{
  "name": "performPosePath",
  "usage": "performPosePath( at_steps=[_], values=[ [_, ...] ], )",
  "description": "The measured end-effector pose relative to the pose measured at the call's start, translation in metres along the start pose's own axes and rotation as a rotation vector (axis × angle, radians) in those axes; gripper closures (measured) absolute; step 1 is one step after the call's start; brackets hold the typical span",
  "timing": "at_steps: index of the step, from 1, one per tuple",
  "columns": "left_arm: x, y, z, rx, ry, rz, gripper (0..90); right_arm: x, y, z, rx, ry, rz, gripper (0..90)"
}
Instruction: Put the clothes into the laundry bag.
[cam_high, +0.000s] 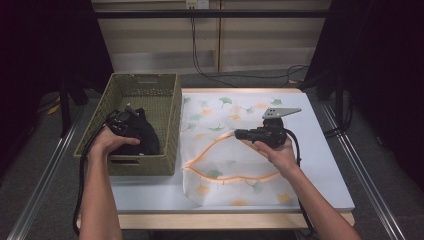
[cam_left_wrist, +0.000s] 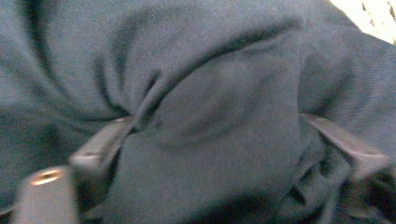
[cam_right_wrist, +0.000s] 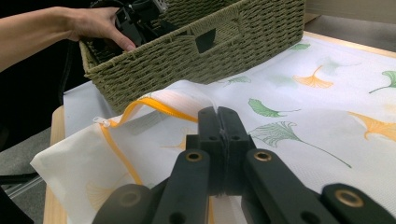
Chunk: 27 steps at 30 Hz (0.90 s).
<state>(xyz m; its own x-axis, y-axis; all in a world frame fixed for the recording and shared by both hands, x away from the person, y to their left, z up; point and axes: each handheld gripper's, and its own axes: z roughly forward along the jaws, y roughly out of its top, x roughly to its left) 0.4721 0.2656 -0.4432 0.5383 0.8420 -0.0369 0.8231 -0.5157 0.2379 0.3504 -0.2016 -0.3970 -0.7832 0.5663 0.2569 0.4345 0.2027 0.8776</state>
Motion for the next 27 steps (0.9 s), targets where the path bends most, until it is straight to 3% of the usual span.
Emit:
performPosePath(
  at_steps=[1, 2, 4, 9, 11, 14, 15, 17, 18, 19, 22, 23, 24, 26, 27],
  values=[
    [-0.001, 0.000, 0.000, -0.001, -0.003, -0.011, 22.9, 0.000, 0.000, 0.000, 0.000, 0.000, 0.000, 89.9],
    [0.001, 0.001, -0.002, 0.014, 0.009, 0.015, 27.2, 0.000, 0.000, 0.001, 0.001, 0.000, -0.001, 89.9],
    [0.001, 0.001, -0.004, 0.022, 0.022, 0.015, 37.7, 0.000, 0.000, 0.001, 0.001, 0.000, -0.001, 89.9],
    [0.000, 0.003, -0.007, 0.015, 0.037, -0.016, 56.5, 0.000, 0.000, 0.001, 0.001, -0.002, -0.003, 89.9],
    [0.000, 0.003, -0.009, 0.021, 0.036, 0.005, 59.6, 0.000, 0.000, 0.001, 0.002, -0.003, -0.003, 89.9],
    [0.001, 0.004, -0.011, -0.006, 0.028, -0.004, 62.4, -0.001, 0.001, 0.001, 0.003, -0.004, 0.002, 90.0],
    [-0.001, 0.003, -0.011, -0.035, 0.011, -0.046, 62.8, -0.001, 0.001, 0.001, 0.003, -0.004, 0.001, 89.9],
    [0.002, 0.003, -0.015, -0.024, 0.001, -0.018, 63.1, -0.001, 0.001, 0.000, 0.001, -0.004, 0.000, 89.9],
    [0.000, 0.003, -0.016, -0.042, -0.003, -0.034, 63.1, -0.001, 0.001, 0.000, 0.000, -0.005, 0.000, 90.0],
    [0.001, 0.003, -0.018, -0.039, -0.007, -0.016, 63.1, -0.001, 0.002, 0.000, 0.000, -0.004, 0.001, 90.0],
    [0.000, 0.002, -0.022, -0.071, -0.018, -0.020, 63.1, -0.001, 0.002, 0.000, 0.000, -0.005, -0.001, 90.0],
    [0.000, 0.002, -0.023, -0.088, -0.023, -0.032, 63.2, -0.001, 0.002, 0.000, 0.000, -0.005, -0.001, 89.9],
    [0.002, 0.002, -0.027, -0.101, -0.032, -0.008, 63.3, -0.001, 0.002, 0.000, 0.000, -0.006, -0.001, 90.0],
    [0.002, 0.001, -0.033, -0.175, -0.068, -0.040, 63.7, -0.001, 0.002, 0.000, 0.000, -0.009, -0.001, 89.9],
    [0.003, 0.001, -0.036, -0.196, -0.079, -0.030, 63.8, -0.001, 0.002, 0.000, 0.001, -0.009, 0.000, 89.9]
  ],
)
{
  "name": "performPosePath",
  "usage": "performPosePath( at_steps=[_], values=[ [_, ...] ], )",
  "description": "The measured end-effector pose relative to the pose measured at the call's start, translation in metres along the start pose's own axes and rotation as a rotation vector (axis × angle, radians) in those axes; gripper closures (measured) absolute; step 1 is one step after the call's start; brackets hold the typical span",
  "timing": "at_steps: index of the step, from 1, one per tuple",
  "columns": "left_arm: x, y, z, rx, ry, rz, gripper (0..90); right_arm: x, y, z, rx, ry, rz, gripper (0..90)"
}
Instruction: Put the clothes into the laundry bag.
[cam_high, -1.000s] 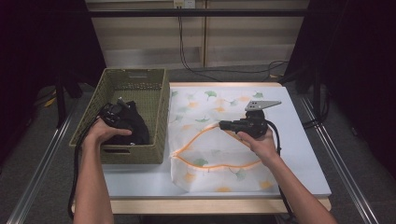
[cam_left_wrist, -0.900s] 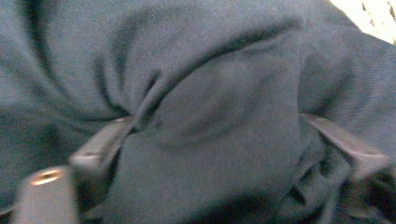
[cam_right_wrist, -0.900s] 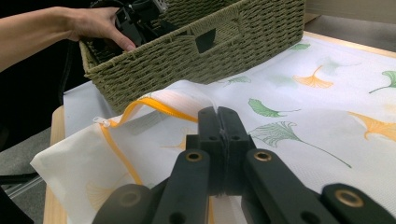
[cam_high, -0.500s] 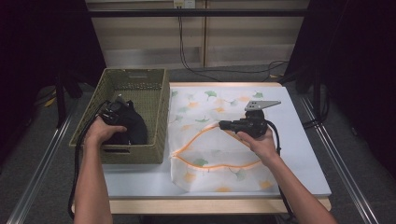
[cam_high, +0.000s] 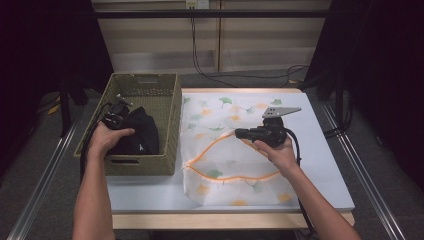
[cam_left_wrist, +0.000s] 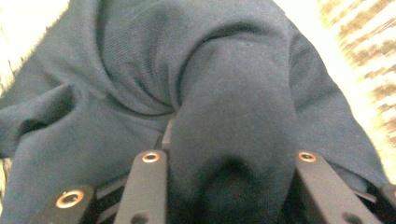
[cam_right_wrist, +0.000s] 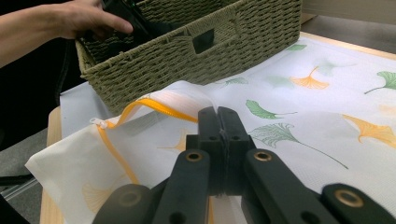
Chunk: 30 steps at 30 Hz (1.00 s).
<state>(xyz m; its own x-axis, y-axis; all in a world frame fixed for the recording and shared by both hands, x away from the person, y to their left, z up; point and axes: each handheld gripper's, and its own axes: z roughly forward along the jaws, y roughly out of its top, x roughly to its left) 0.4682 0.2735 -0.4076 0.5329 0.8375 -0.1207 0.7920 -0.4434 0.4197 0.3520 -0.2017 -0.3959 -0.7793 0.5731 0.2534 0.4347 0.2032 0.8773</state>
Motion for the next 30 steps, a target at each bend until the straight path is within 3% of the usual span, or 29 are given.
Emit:
performPosePath(
  at_steps=[1, 2, 3, 4, 8, 11, 12, 13, 16, 19, 21, 24, 26, 30],
  values=[
    [-0.003, 0.000, -0.001, -0.049, -0.014, -0.038, 63.9, 0.000, 0.000, 0.000, 0.000, -0.001, 0.000, 90.0],
    [0.000, 0.000, -0.005, -0.033, -0.016, 0.010, 64.1, 0.000, 0.000, 0.000, 0.000, 0.000, 0.002, 90.0],
    [-0.002, -0.001, -0.005, -0.067, -0.006, -0.024, 64.3, 0.000, 0.000, 0.000, -0.002, 0.000, 0.002, 90.0],
    [0.000, -0.002, -0.007, -0.053, -0.001, 0.000, 64.4, 0.001, 0.000, -0.001, -0.003, 0.000, 0.000, 90.0],
    [-0.001, -0.003, -0.012, -0.091, -0.009, -0.009, 64.5, 0.001, 0.001, -0.002, -0.005, 0.000, 0.000, 89.9],
    [-0.003, -0.003, -0.018, -0.166, -0.016, -0.021, 64.4, 0.000, 0.000, -0.002, -0.007, 0.001, 0.001, 89.9],
    [-0.004, -0.003, -0.020, -0.204, -0.013, -0.045, 64.5, 0.000, 0.000, -0.002, -0.008, 0.000, 0.002, 89.9],
    [-0.003, -0.004, -0.023, -0.200, -0.023, -0.031, 64.5, 0.000, 0.000, -0.002, -0.007, 0.000, 0.002, 90.0],
    [-0.005, -0.005, -0.027, -0.247, -0.007, -0.045, 64.5, 0.001, 0.001, -0.002, -0.005, 0.000, 0.000, 90.0],
    [-0.004, -0.008, -0.036, -0.283, -0.009, -0.030, 64.5, 0.001, 0.001, -0.002, -0.006, 0.000, 0.000, 90.0],
    [-0.004, -0.011, -0.041, -0.334, -0.014, -0.049, 64.5, 0.001, 0.001, -0.002, -0.005, 0.000, -0.001, 90.0],
    [-0.004, -0.015, -0.046, -0.371, -0.022, -0.034, 64.4, 0.001, 0.001, -0.002, -0.006, 0.001, -0.001, 90.0],
    [-0.004, -0.017, -0.048, -0.394, -0.038, -0.040, 64.4, 0.001, 0.001, -0.002, -0.006, 0.001, 0.000, 90.0],
    [-0.007, -0.020, -0.051, -0.440, -0.030, -0.051, 64.4, 0.001, 0.001, -0.002, -0.006, 0.002, 0.000, 90.0]
  ],
)
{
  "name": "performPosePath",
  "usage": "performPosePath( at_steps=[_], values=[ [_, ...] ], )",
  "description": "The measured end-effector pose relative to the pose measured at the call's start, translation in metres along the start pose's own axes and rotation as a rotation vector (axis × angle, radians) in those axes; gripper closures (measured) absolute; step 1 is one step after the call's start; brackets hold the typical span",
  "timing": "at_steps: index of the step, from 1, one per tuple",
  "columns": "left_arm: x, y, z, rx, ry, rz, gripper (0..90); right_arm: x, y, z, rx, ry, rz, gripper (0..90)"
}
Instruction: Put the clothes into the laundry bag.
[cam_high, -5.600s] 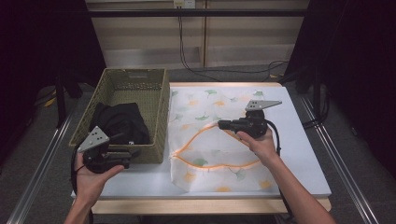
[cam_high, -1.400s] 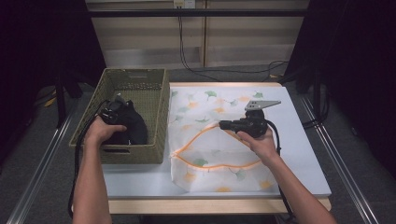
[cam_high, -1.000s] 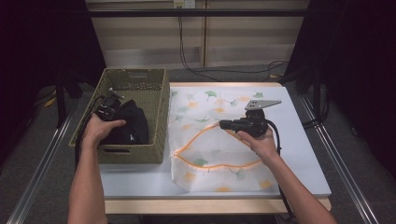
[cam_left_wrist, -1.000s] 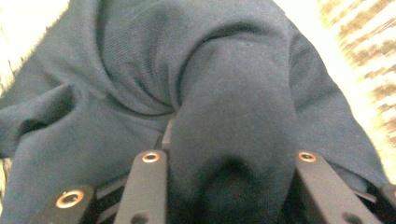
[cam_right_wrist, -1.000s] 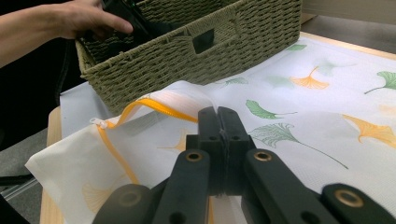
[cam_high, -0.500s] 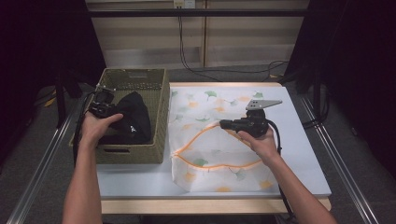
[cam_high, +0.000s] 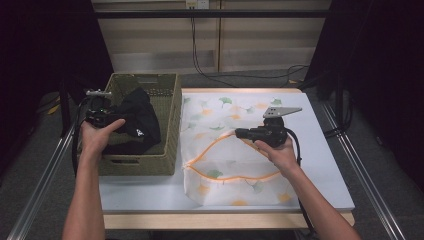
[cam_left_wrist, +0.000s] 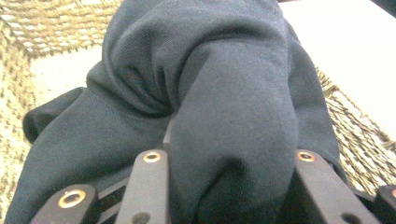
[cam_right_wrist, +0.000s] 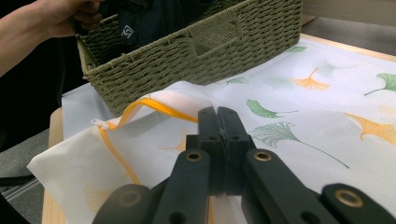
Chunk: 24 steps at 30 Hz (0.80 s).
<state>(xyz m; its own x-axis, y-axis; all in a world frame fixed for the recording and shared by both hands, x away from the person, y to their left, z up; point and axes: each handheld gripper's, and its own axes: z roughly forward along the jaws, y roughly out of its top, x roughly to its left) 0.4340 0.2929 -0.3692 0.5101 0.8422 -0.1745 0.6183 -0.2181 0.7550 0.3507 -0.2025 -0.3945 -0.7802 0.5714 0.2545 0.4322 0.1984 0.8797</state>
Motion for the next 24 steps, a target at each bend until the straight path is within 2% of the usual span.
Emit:
performPosePath(
  at_steps=[1, 2, 5, 9, 15, 19, 22, 24],
  values=[
    [0.001, 0.000, -0.002, 0.006, -0.002, 0.013, 64.4, 0.000, 0.000, 0.000, 0.000, 0.001, 0.000, 90.0],
    [-0.001, -0.001, -0.002, -0.017, -0.005, -0.001, 64.4, 0.000, 0.000, 0.000, 0.000, 0.000, 0.000, 90.0],
    [-0.003, 0.000, -0.006, -0.046, -0.022, 0.015, 64.4, 0.000, 0.000, 0.000, -0.001, -0.001, 0.001, 90.0],
    [-0.006, 0.000, -0.012, -0.111, -0.042, 0.005, 64.4, 0.000, 0.000, 0.000, -0.002, 0.000, 0.002, 90.0],
    [-0.014, 0.000, -0.022, -0.183, -0.076, 0.018, 64.4, -0.001, 0.000, 0.000, -0.001, 0.000, 0.000, 90.0],
    [-0.019, -0.001, -0.027, -0.216, -0.079, 0.033, 64.4, -0.001, 0.000, 0.001, 0.001, 0.000, 0.000, 90.0],
    [-0.023, -0.005, -0.029, -0.236, -0.066, 0.047, 64.3, -0.001, 0.000, 0.001, -0.001, 0.001, 0.002, 90.0],
    [-0.026, -0.009, -0.029, -0.257, -0.075, 0.048, 64.4, -0.001, -0.001, 0.001, -0.006, 0.005, 0.000, 90.0]
  ],
)
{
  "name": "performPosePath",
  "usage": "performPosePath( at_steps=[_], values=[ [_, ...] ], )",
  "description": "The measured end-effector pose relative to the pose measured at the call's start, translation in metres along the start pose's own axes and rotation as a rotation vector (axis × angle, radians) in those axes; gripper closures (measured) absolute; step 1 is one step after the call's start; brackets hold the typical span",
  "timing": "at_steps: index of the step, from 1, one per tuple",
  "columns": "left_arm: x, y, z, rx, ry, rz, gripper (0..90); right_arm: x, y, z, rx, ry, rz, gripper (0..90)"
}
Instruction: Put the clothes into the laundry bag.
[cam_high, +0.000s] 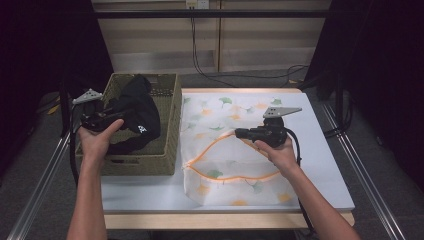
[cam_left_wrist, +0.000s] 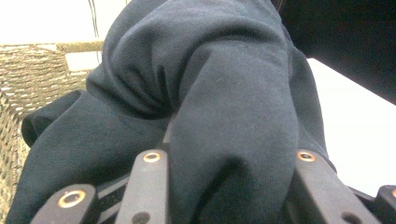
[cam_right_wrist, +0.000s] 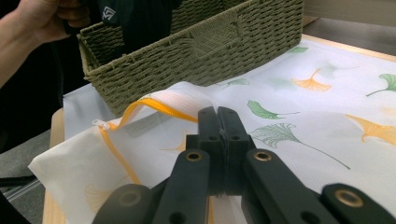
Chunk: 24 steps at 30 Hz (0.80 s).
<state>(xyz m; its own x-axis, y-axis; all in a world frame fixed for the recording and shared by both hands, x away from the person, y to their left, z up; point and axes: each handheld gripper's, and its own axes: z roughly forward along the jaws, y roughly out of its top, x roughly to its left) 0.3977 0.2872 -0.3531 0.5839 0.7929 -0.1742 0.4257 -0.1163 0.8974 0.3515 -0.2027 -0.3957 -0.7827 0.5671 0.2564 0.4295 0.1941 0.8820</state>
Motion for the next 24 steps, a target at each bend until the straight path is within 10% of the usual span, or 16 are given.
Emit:
performPosePath(
  at_steps=[24],
  values=[
    [-0.046, 0.015, -0.018, -0.118, -0.123, 0.125, 64.2, 0.001, 0.000, 0.001, 0.005, 0.000, -0.001, 90.0]
  ],
)
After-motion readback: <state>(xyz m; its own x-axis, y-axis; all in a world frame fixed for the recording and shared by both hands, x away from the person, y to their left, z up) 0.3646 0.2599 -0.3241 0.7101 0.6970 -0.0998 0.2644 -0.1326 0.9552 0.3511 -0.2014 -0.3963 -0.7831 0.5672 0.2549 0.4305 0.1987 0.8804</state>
